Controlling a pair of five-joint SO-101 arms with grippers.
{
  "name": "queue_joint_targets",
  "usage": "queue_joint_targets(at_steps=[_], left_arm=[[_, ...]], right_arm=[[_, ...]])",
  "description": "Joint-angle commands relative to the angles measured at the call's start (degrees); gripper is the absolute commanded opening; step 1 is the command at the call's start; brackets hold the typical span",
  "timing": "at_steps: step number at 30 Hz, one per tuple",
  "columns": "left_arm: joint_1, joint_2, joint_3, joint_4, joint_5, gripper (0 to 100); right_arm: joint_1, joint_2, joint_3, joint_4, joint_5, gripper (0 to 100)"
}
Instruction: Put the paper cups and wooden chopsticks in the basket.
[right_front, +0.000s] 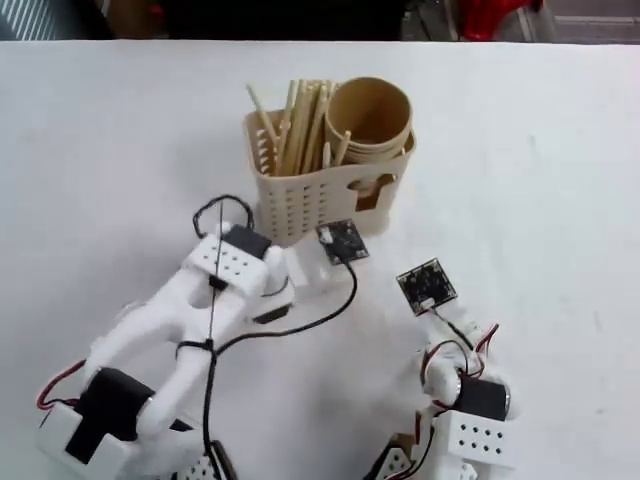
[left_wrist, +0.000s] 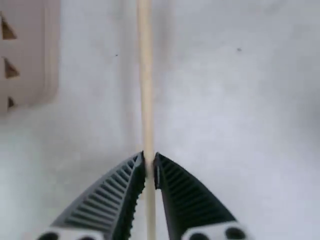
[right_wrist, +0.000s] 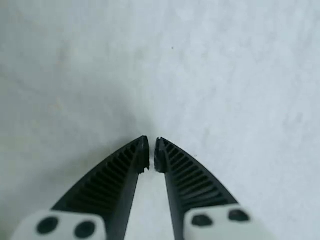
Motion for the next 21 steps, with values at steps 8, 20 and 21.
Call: queue_joint_targets(at_steps=[8, 20, 21], left_arm=[[6.1, -31.3, -6.8, 9.6, 7.2, 2], [-2.1, -43.8, -25.1, 0.4, 19.3, 2], [-2.5, -43.8, -26.6, -1.4, 20.7, 2]], right_arm=[[0.1, 0.3, -0.4, -0.9, 0.1, 3.9], [0.1, 0.3, -0.4, -0.9, 0.1, 3.9], [0.1, 0.3, -0.4, -0.9, 0.1, 3.9]])
